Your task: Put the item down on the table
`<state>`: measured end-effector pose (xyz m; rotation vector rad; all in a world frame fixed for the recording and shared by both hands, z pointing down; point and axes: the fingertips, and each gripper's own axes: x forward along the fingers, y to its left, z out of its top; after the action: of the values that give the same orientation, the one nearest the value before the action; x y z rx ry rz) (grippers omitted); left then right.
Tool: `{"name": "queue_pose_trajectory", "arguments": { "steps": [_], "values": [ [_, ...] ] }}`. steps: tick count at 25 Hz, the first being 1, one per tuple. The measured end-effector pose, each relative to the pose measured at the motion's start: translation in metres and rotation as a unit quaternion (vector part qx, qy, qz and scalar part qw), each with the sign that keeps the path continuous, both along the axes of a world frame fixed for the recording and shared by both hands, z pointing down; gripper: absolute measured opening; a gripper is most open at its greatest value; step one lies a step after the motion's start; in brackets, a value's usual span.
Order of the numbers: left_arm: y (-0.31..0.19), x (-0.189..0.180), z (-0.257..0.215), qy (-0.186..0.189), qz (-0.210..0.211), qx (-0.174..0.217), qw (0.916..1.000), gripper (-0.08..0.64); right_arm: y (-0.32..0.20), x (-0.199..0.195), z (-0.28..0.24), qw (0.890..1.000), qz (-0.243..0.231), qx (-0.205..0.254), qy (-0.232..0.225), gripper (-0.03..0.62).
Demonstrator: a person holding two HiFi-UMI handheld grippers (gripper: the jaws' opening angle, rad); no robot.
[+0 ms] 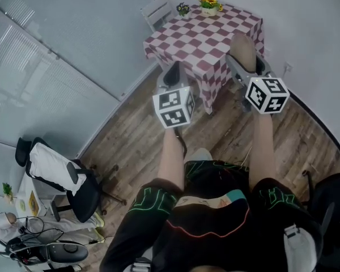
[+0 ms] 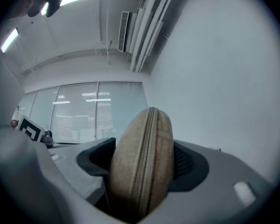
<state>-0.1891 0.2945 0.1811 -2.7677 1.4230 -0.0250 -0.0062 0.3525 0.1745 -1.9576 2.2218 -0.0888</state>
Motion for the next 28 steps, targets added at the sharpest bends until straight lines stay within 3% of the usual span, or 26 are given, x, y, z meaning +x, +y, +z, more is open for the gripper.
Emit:
{"name": "queue_pose_trajectory", "arguments": {
  "steps": [6, 10, 13, 18, 28],
  "values": [
    [-0.004, -0.016, 0.013, 0.022, -0.012, -0.027, 0.9993, 0.010, -0.004, -0.010, 0.013, 1.000, -0.010, -0.013, 0.002, 0.342],
    [-0.014, -0.006, 0.015, -0.016, -0.011, 0.002, 0.9998, 0.010, -0.016, -0.006, 0.018, 1.000, -0.007, -0.015, 0.005, 0.342],
    [-0.025, 0.005, 0.024, 0.007, 0.003, -0.017, 0.9998, 0.009, -0.025, 0.001, 0.025, 1.000, -0.005, -0.025, 0.010, 0.342],
    [-0.051, 0.021, 0.037, 0.004, 0.018, -0.032, 0.9993, 0.009, -0.043, 0.028, 0.031, 0.999, 0.021, -0.031, 0.008, 0.342],
    [-0.118, 0.033, 0.080, -0.038, 0.003, -0.064, 0.9972, 0.010, -0.109, 0.039, 0.074, 0.997, 0.024, -0.076, 0.003, 0.342]
  ]
}}
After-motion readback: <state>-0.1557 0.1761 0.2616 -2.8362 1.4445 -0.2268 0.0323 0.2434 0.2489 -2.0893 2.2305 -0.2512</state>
